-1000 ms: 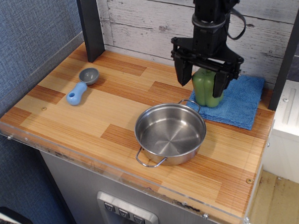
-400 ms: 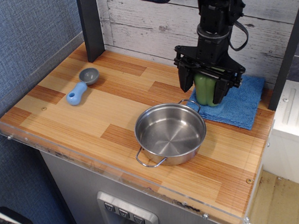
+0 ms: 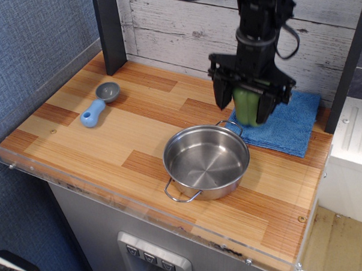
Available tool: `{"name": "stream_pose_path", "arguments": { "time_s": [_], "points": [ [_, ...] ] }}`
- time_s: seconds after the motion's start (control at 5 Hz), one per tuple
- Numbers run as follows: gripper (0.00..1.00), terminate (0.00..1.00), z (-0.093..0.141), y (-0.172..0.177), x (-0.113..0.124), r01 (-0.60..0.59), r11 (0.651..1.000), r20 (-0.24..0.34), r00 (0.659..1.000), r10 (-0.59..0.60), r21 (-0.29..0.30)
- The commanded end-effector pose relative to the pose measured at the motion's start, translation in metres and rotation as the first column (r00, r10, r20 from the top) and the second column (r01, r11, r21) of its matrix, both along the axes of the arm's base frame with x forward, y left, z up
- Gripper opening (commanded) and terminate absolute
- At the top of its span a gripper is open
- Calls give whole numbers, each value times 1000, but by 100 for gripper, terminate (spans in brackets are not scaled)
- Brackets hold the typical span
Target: Put the bell pepper into the pot.
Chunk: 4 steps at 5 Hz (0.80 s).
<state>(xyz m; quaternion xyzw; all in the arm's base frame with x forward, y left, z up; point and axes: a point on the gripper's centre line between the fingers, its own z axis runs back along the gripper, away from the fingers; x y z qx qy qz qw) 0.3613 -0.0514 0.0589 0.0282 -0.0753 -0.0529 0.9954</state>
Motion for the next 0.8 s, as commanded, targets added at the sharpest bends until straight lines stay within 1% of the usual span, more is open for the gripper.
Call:
{"name": "stream_pose_path", "arguments": {
  "time_s": [0.0, 0.2, 0.4, 0.6],
  "points": [
    [0, 0, 73, 6, -36, -37, 999, 105, 994, 39, -17],
    [0, 0, 75, 11, -74, -26, 999, 93, 995, 28, -28],
    [0, 0, 75, 19, -97, -15, 999, 61, 998, 17, -37],
    [0, 0, 67, 30, -116, 19, 1000, 14, 1000, -19, 7]
  ]
}}
